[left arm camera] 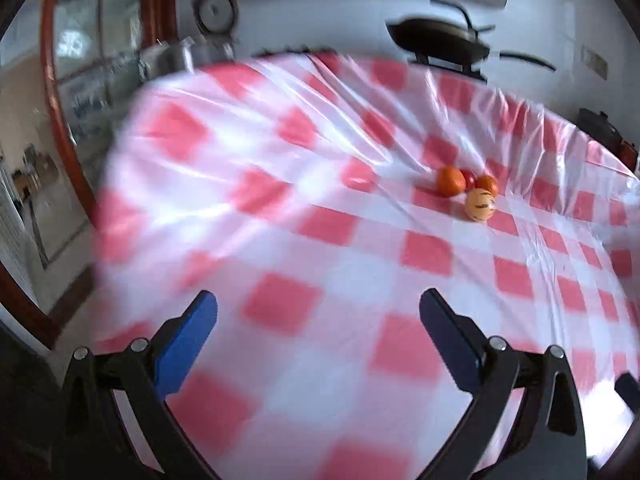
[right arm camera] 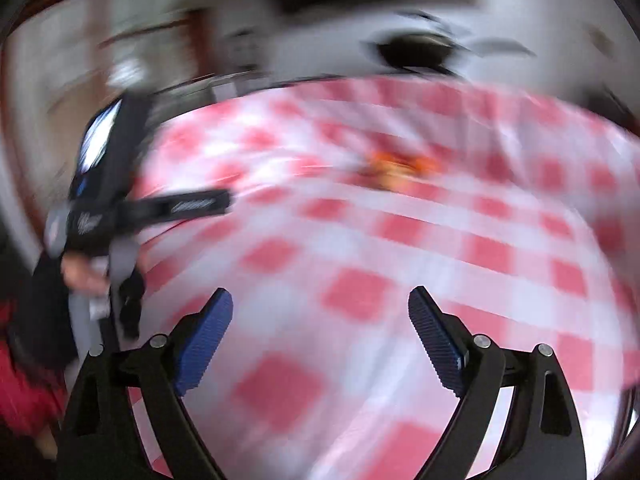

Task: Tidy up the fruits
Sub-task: 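Move both open tools back over the remaining fruits on the table, then grasp an orange with the right tool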

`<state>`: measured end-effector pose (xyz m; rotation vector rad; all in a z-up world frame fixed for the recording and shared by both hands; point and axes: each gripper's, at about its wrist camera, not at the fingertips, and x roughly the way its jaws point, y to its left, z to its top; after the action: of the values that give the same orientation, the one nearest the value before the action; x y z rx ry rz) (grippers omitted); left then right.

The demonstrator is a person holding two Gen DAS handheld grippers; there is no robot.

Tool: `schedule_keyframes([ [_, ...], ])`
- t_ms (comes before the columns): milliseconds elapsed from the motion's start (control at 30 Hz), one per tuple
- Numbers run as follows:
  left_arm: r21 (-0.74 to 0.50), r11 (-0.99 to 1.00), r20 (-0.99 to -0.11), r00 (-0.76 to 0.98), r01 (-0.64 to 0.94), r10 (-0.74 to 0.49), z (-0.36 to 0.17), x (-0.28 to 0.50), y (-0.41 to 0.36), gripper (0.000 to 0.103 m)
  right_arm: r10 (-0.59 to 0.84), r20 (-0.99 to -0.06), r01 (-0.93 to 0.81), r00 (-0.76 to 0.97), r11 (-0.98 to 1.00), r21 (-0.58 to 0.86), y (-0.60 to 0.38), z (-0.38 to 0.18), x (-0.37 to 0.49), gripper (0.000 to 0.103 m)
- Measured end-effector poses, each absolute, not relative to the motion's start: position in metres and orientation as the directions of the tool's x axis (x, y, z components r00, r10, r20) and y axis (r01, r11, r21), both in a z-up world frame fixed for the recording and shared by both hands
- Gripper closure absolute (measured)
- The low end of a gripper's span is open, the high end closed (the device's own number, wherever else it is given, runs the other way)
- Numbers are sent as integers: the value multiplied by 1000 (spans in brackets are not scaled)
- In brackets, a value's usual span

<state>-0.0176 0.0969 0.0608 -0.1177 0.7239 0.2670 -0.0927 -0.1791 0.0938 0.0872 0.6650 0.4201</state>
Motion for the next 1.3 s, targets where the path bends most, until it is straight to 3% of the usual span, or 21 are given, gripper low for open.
schedule_keyframes([
  [200, -80, 967, -712, 693, -243, 115, 35, 71, 42, 2, 263, -664, -86, 700, 954, 287, -221, 67, -12, 16],
  [500, -235, 938, -705, 709, -254, 16, 11, 122, 34, 2, 154, -698, -5, 699, 977, 211, -210, 46, 87, 16],
  [733, -378, 894, -703, 703, -240, -108, 3, 118, 59, 2, 204, -708, -71, 676, 974, 214, -203, 36, 153, 20],
  [1100, -340, 932, -711, 683, -128, -166, 2, 123, 39, 2, 303, -734, -290, 608, 945, 150, -140, 33, 250, 38],
  [1300, -332, 936, -714, 680, -115, -170, 1, 123, 36, 2, 306, -775, -318, 553, 937, 144, -113, 26, 282, 49],
])
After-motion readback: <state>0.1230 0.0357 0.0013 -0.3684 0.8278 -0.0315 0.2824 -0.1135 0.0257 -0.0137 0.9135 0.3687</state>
